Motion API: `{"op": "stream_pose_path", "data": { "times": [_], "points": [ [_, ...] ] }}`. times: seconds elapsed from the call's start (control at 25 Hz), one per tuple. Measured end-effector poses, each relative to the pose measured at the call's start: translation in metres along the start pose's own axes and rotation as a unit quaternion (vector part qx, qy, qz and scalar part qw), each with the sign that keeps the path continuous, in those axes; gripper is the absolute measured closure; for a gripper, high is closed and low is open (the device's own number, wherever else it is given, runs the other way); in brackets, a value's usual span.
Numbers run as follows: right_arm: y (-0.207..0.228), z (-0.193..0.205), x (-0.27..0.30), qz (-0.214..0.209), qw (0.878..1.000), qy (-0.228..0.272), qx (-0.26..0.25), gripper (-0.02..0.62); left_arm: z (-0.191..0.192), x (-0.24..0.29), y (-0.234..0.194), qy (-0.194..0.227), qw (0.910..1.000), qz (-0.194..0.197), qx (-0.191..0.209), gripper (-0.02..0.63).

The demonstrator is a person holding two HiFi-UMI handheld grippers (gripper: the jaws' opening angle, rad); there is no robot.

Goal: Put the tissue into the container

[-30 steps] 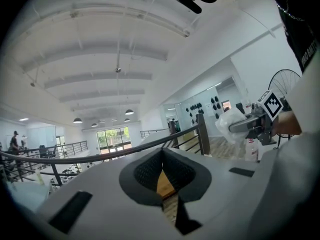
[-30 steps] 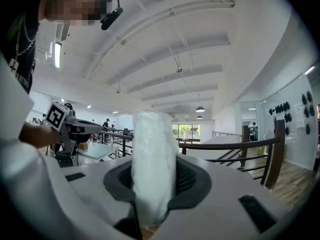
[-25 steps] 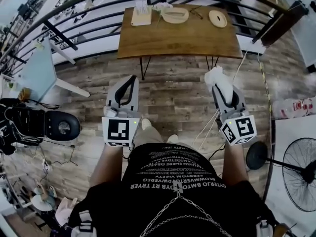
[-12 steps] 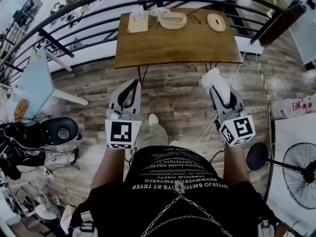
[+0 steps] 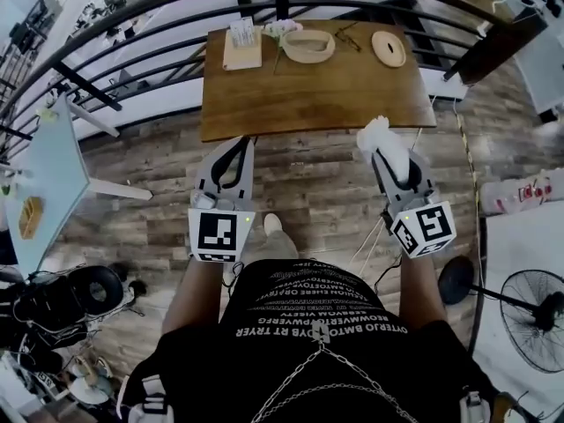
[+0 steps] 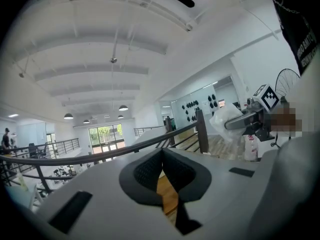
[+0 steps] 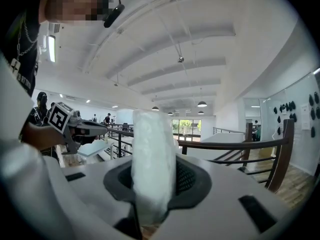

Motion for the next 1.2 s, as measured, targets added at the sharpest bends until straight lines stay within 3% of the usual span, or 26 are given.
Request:
{"op": "stream_pose_path", "data": {
  "times": [0.64,1.2],
  "points": [
    [0.009,-0.041,0.112,0.028,0.999,0.009,-0.022,0.477,-0.001,0.090,-0.094,0.037,0.9989,0.024,-0.015,0.581],
    [0.084,-0.025,0.164,0.021,1.000,0.003,0.004,0.477,0.009,0.175,-0.090,0.009,0.9993,0.032,-0.016,0.581]
  ]
}}
Point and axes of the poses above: the fingertips, and each gripper's own axes: x forward along the fingers, y to its right, z out of its underside, the point moved 8 cm from there along -x, backward along the fingers, and after that the axes turned 10 degrees about -z, right-handed, at the moved point
